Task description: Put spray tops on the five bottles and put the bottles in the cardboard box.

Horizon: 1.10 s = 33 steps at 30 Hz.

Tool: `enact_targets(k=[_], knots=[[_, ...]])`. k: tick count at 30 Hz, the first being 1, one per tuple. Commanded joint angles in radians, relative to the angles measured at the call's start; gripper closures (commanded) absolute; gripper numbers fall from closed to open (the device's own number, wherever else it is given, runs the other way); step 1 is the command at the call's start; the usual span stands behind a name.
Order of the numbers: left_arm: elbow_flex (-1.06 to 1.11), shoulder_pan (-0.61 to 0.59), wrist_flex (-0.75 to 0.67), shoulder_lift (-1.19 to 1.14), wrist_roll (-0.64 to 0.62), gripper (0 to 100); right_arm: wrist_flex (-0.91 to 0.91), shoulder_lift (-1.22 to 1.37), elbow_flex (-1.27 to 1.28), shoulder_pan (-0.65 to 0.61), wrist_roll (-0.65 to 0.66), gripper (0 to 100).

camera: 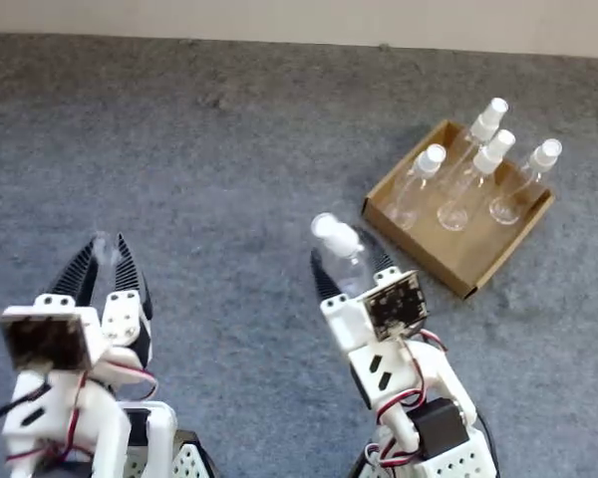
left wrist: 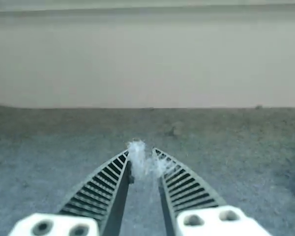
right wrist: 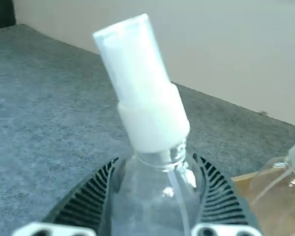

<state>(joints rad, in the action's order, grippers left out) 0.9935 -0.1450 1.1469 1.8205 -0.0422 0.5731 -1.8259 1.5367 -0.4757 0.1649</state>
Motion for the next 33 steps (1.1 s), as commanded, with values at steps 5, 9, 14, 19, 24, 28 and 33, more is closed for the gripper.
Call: enact_targets(k=[5, 9, 14, 19, 24, 28, 33], knots=[[0.28, -0.012, -0.006, 0.018, 0.006, 99, 0.002, -0.013, -0.059, 0.134, -0.002, 87.8], [0.398, 0.022, -0.006, 0.018, 0.006, 99, 0.002, -0.013, -0.096, 0.214, -0.002, 87.8], [0.507, 0.093, -0.048, 0.018, 0.006, 99, 0.002, -0.013, -0.119, 0.314, -0.002, 87.8], [0.639, 0.117, -0.133, 0.018, 0.006, 99, 0.002, -0.013, -0.117, 0.392, -0.002, 87.8], [0.697, 0.117, -0.152, 0.018, 0.006, 99, 0.001, -0.013, -0.117, 0.426, -0.002, 87.8], [0.699, 0.116, -0.147, 0.018, 0.003, 99, -0.004, -0.012, -0.117, 0.466, -0.002, 87.8], [0.699, 0.117, -0.025, 0.018, 0.006, 99, -0.085, -0.01, -0.117, 0.516, -0.002, 87.8]])
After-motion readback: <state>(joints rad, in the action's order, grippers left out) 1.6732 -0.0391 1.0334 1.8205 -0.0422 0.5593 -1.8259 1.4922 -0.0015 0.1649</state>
